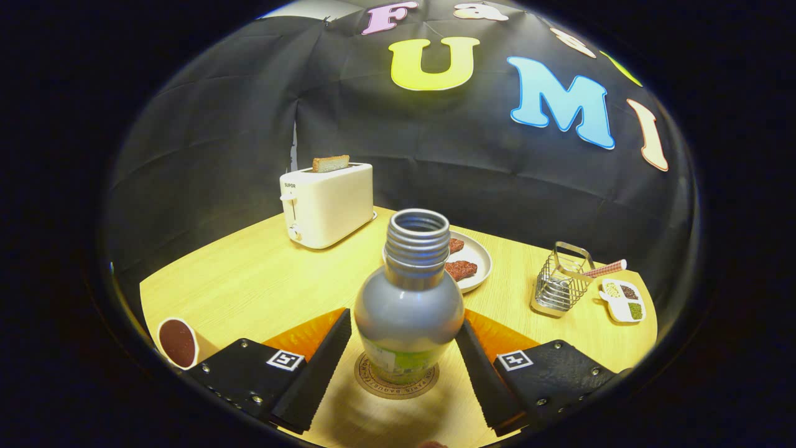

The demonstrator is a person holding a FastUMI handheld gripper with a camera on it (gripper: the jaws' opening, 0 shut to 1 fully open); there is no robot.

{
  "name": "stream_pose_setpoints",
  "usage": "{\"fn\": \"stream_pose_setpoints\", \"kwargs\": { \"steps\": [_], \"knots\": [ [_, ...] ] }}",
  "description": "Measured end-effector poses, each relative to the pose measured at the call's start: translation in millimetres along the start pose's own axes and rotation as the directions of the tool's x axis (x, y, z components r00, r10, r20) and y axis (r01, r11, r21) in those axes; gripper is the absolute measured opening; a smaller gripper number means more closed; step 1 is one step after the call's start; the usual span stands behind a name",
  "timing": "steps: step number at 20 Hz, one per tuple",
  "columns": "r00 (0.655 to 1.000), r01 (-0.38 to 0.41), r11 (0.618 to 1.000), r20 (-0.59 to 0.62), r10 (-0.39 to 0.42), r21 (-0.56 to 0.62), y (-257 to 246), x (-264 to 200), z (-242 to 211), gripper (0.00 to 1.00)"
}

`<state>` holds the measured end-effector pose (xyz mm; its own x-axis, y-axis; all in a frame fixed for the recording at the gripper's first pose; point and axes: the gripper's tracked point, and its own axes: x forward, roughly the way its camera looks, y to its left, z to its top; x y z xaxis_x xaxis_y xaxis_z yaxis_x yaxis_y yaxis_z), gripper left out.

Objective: Take the bottle from table, then pour the juice into the cup, finally place the bottle on the coaster

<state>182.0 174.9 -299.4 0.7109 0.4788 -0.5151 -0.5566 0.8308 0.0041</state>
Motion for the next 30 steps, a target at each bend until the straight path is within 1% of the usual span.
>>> {"fn": "stream_pose_setpoints", "kwargs": {
  "steps": [3,7,9,11,13,15,18,20,22,26,28,30],
  "knots": [
    [0.999,0.021,1.0,0.025,-0.021,-0.004,-2,-31,14,0.97],
    [0.995,0.069,0.998,0.073,-0.07,0.008,-6,-81,33,0.97],
    [0.989,0.102,0.994,0.103,-0.104,0.028,-9,-108,43,0.97],
    [0.981,0.148,0.987,0.12,-0.154,0.058,-12,-139,49,0.97],
    [0.971,0.175,0.981,0.148,-0.187,0.09,-11,-166,55,0.97],
    [0.961,0.208,0.974,0.165,-0.22,0.09,-14,-191,57,0.97],
    [0.943,0.261,0.962,0.19,-0.273,0.084,-22,-225,60,0.97],
    [0.926,0.301,0.947,0.204,-0.319,0.116,-30,-242,61,0.97],
    [0.899,0.337,0.925,0.233,-0.371,0.174,-39,-260,67,0.97],
    [0.847,0.369,0.883,0.285,-0.448,0.291,-57,-284,78,0.97],
    [0.835,0.369,0.874,0.3,-0.461,0.315,-62,-290,82,0.97],
    [0.827,0.378,0.873,0.311,-0.468,0.309,-68,-293,87,0.97]
  ]
}}
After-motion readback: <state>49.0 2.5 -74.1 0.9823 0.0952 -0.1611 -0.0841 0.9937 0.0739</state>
